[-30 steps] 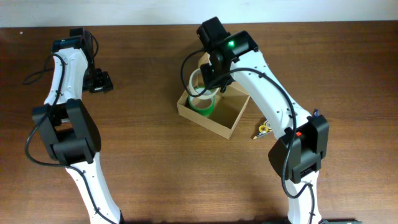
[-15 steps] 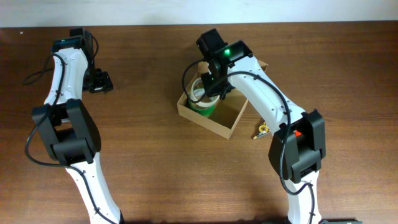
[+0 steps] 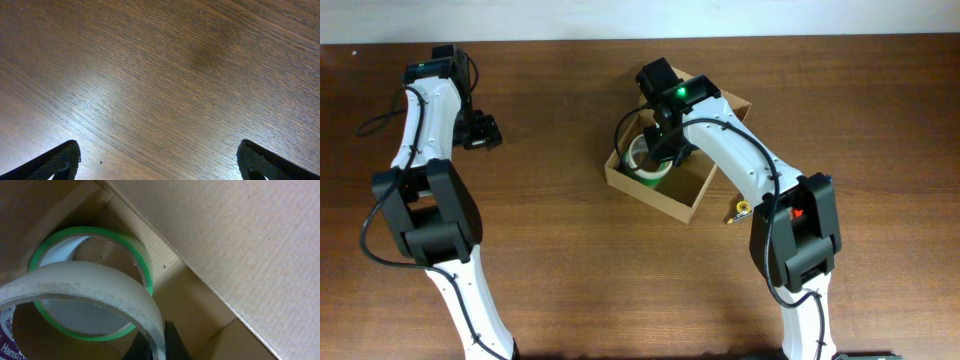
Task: Pack container
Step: 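Lower the masking tape into the box and open the right gripper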
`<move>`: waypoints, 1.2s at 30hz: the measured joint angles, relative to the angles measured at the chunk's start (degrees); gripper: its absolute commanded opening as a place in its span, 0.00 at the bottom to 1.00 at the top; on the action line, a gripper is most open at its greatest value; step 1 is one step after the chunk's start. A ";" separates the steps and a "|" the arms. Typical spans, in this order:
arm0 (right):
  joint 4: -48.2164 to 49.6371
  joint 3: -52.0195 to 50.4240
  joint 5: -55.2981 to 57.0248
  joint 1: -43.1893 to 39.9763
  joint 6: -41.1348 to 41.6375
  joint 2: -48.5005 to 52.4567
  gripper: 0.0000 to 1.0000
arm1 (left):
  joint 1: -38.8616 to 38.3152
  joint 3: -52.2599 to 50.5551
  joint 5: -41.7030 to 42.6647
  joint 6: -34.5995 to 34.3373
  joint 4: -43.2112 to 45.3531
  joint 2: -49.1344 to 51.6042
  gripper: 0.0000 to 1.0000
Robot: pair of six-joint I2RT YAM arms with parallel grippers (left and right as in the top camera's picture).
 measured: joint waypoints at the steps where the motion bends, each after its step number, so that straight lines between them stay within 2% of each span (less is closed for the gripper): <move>1: 0.04 0.00 0.00 0.00 0.04 0.07 0.04 | 0.00 0.00 0.00 0.02 0.00 0.00 1.00; 15: 2.56 0.09 -1.73 0.07 -0.13 3.63 0.04 | -0.02 0.00 0.00 0.02 0.02 0.00 1.00; 22: 3.63 0.04 -2.25 0.07 -1.99 3.78 0.24 | 0.00 0.00 0.02 0.00 0.00 0.00 1.00; 23: 3.63 0.02 -2.34 0.07 -2.16 3.80 0.30 | 0.00 0.00 0.02 0.02 0.00 0.00 1.00; 27: 3.48 0.04 -2.56 0.07 -3.17 4.02 0.38 | 0.00 0.00 0.00 0.00 0.00 0.00 1.00; 36: -0.48 4.48 -1.79 0.07 -4.13 3.89 0.41 | 0.00 0.00 0.02 0.00 0.00 0.00 1.00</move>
